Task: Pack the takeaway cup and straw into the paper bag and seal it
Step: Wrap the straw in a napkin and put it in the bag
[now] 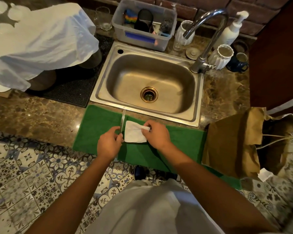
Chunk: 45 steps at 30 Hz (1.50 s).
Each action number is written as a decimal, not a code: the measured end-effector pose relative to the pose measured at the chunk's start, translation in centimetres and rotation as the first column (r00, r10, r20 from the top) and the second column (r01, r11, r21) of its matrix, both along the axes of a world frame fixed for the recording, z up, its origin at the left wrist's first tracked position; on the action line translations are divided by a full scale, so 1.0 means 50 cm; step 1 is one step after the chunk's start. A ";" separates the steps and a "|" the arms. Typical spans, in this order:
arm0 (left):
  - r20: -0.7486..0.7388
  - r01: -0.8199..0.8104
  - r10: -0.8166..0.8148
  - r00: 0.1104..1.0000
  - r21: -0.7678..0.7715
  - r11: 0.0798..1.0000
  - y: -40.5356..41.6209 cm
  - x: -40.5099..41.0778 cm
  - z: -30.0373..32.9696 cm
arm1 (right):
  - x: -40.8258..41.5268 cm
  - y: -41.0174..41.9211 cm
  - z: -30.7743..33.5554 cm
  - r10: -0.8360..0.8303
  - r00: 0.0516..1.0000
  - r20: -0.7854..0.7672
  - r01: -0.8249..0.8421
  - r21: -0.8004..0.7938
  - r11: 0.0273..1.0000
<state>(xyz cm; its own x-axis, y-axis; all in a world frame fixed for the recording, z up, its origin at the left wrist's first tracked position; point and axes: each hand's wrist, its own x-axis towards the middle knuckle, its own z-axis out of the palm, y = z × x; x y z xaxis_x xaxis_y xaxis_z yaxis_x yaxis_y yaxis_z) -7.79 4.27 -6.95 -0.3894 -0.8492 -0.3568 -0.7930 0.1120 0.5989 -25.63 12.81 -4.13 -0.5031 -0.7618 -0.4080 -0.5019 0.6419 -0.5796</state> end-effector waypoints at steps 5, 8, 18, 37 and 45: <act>-0.189 0.019 -0.026 0.982 -0.038 0.999 -0.027 -0.023 0.082 | -0.056 0.030 0.083 -0.084 0.996 -0.012 0.081 -0.156 0.984; -0.284 0.052 -0.061 0.957 -0.040 0.998 -0.020 -0.064 0.139 | -0.096 0.069 0.147 -0.146 0.989 0.028 0.148 -0.286 0.947; -0.617 0.241 -0.240 0.749 -0.084 0.967 0.097 -0.234 0.298 | -0.192 0.286 0.383 -0.239 0.971 -0.026 0.175 -0.604 0.778; -0.256 0.448 -0.474 0.842 -0.156 0.880 0.424 -0.512 0.336 | -0.416 0.629 0.450 -0.524 0.838 0.155 0.457 -0.724 0.516; -0.091 0.446 -0.478 0.873 -0.247 0.860 0.454 -0.534 0.304 | -0.439 0.658 0.387 -0.511 0.811 0.283 0.559 -0.629 0.540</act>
<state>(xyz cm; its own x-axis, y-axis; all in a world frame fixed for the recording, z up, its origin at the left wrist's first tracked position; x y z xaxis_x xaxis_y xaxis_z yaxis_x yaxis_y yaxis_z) -34.49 26.98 8.27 -0.7885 -0.6070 -0.0991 -0.5252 0.5807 0.6220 -47.57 45.69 15.23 -0.9035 -0.4266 0.0416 -0.1462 0.2153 -0.9655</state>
